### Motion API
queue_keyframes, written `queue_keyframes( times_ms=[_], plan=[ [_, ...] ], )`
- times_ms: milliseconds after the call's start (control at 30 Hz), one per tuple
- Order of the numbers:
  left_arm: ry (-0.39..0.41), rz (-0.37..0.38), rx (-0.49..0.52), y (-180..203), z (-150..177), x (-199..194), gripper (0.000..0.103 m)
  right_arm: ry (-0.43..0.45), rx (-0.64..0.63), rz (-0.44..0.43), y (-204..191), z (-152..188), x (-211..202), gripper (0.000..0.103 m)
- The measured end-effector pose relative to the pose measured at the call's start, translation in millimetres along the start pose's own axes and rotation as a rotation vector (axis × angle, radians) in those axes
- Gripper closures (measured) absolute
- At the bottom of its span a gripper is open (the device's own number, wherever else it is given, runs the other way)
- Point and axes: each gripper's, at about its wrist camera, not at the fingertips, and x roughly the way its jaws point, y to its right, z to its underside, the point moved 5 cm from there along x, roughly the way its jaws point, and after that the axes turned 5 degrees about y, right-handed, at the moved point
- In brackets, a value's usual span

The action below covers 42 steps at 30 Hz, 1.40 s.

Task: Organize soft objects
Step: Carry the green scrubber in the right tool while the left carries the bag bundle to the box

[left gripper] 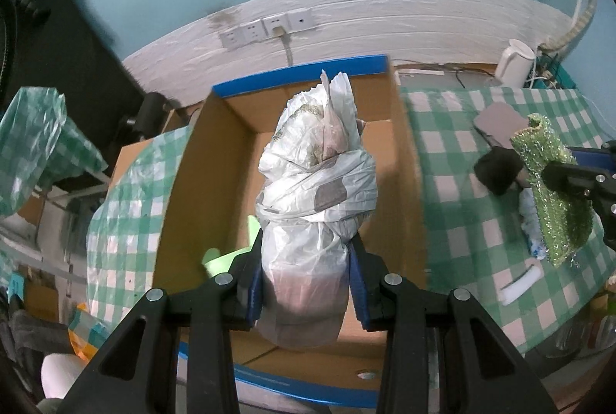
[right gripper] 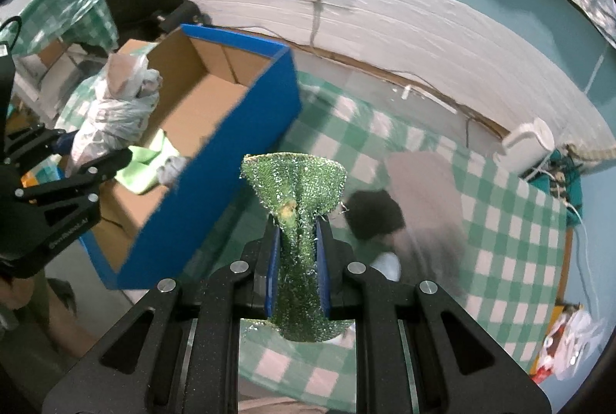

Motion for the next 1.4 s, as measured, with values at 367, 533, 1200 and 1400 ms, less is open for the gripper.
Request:
queue_keyframes(
  times_ms=[367, 533, 1200, 1400],
  plan=[
    [-0.014, -0.031, -0.050, -44.9, 10.6, 12.6, 0.065, -0.014, -0.056, -0.042, -46.3, -35.9, 25.9, 0.088],
    [-0.031, -0.046, -0.078, -60.9, 15.8, 18.6, 0.065, -0.013, -0.075, -0.064, -66.5, -50.8, 34.5, 0.088],
    [-0.097, -0.080, -0.118, -95.3, 35.3, 40.9, 0.063, -0.074, -0.117, -0.129, -122.6, -58.9, 76.8, 0.080],
    [-0.094, -0.062, -0.144, -99.3, 33.5, 37.8, 0.047, -0.067, -0.114, -0.122, -122.4, -59.3, 75.6, 0.065]
  ],
)
